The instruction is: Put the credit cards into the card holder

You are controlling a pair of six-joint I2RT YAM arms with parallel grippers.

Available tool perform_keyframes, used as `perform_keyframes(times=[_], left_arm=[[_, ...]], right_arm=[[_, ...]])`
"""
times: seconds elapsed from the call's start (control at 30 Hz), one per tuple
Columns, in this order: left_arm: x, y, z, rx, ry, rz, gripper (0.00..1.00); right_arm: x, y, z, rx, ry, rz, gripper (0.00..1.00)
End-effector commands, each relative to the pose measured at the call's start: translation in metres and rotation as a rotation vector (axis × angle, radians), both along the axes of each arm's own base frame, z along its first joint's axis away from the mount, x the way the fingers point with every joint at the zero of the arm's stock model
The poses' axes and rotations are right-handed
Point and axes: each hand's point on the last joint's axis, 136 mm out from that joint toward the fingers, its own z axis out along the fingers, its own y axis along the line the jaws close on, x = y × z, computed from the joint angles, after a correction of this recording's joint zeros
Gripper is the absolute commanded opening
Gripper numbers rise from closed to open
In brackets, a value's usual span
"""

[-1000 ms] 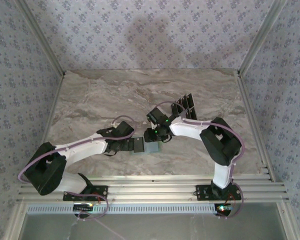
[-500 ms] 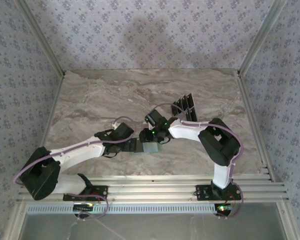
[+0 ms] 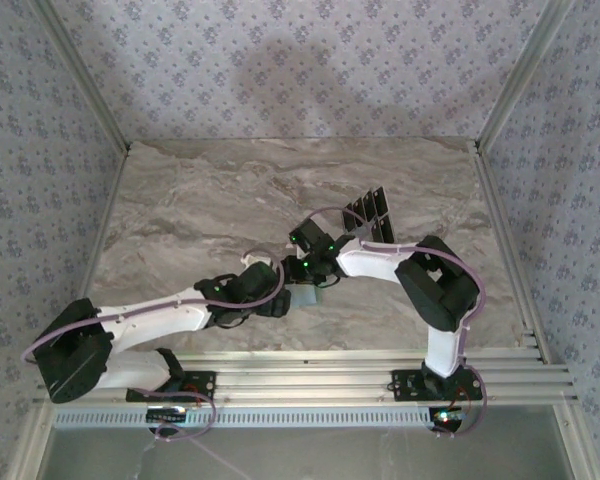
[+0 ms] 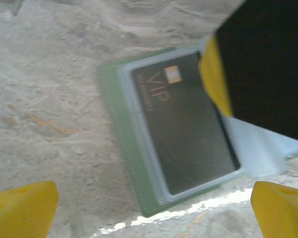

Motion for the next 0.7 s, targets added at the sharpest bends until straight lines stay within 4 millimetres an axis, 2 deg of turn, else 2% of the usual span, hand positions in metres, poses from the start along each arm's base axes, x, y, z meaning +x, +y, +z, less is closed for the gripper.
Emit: perform_keyframes(times=[0.0, 0.27, 0.67], left_arm=[[0.009, -0.011, 0.010, -0.021, -0.046, 0.007, 1.00], [0.020, -0.018, 0.004, 0.025, -0.064, 0.003, 1.00], [0.026, -0.023, 0.001, 0.043, -0.076, -0.006, 1.00]], right_arm=[[-0.019, -0.013, -0.029, -0.071, 0.087, -0.010, 0.52], [-0.019, -0.013, -0.028, -0.068, 0.087, -0.011, 0.52], [-0.019, -0.011, -0.028, -0.060, 0.088, -0.010, 0.53]])
